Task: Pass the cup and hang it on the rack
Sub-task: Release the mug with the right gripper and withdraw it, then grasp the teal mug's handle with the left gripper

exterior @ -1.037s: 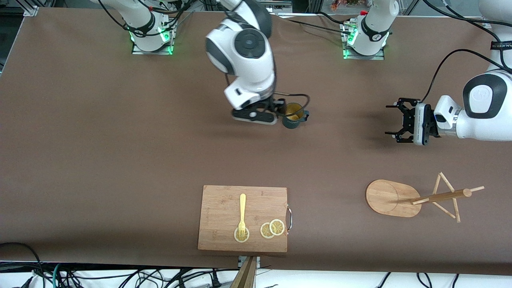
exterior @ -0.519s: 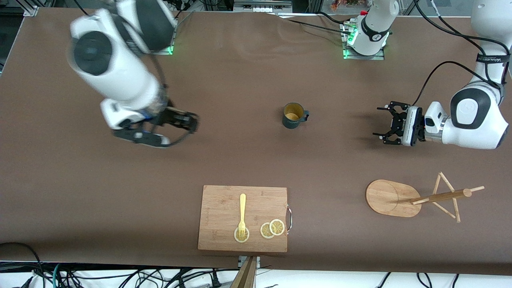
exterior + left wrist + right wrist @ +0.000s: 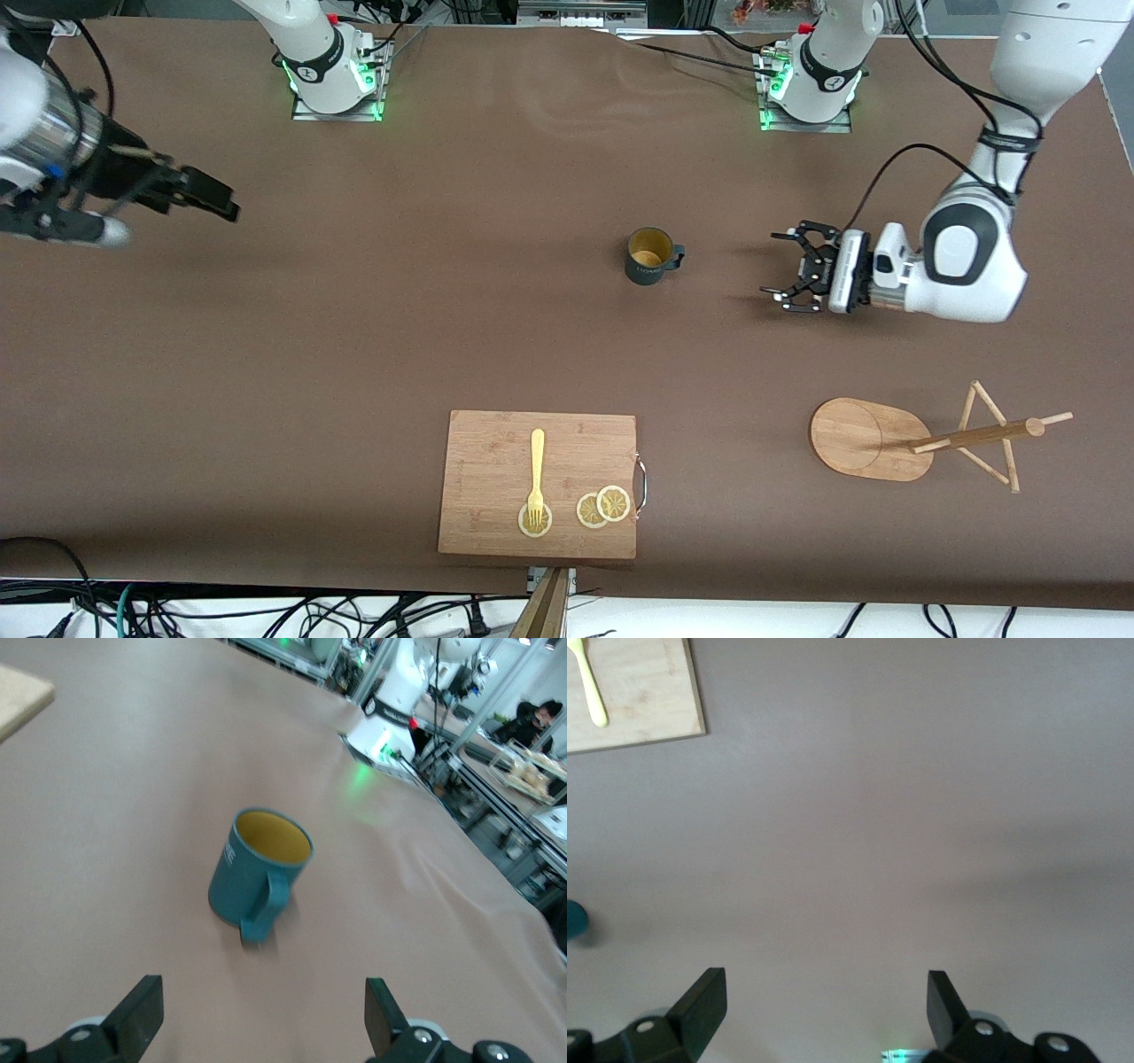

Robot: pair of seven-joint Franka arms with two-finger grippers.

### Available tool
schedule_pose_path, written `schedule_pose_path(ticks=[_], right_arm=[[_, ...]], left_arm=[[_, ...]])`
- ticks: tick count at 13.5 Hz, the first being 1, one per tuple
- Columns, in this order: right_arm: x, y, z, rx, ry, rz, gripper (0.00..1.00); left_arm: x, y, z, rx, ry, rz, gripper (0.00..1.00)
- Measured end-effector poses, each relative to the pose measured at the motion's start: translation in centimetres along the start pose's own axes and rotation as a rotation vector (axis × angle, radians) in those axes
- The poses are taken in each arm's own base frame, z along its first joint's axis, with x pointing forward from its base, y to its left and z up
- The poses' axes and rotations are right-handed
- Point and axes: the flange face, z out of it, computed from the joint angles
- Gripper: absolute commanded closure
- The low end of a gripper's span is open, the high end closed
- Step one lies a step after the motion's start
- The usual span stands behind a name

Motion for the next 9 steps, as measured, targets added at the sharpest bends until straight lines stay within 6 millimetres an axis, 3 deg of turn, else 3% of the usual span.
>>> schedule_pose_path(ticks=[3,8,9], right_arm=[[-0.7,2.3,-0.5,0.004,0.008,-0.039,0.00],[-0.6,1.8,-1.1,-0.039,0.032,-0.062,0.00],[-0.6,2.0,-1.2,-0.063,0.036,-0.076,0.00]], left_arm=[[-1.7,1.5,5.0,0.069,0.106,0.080,0.00],[-3.9,1.6,10.8,0.145,0.201,0.135,0.00],[-4.3,1.7,12.4,0.163,0.229,0.146,0.04]])
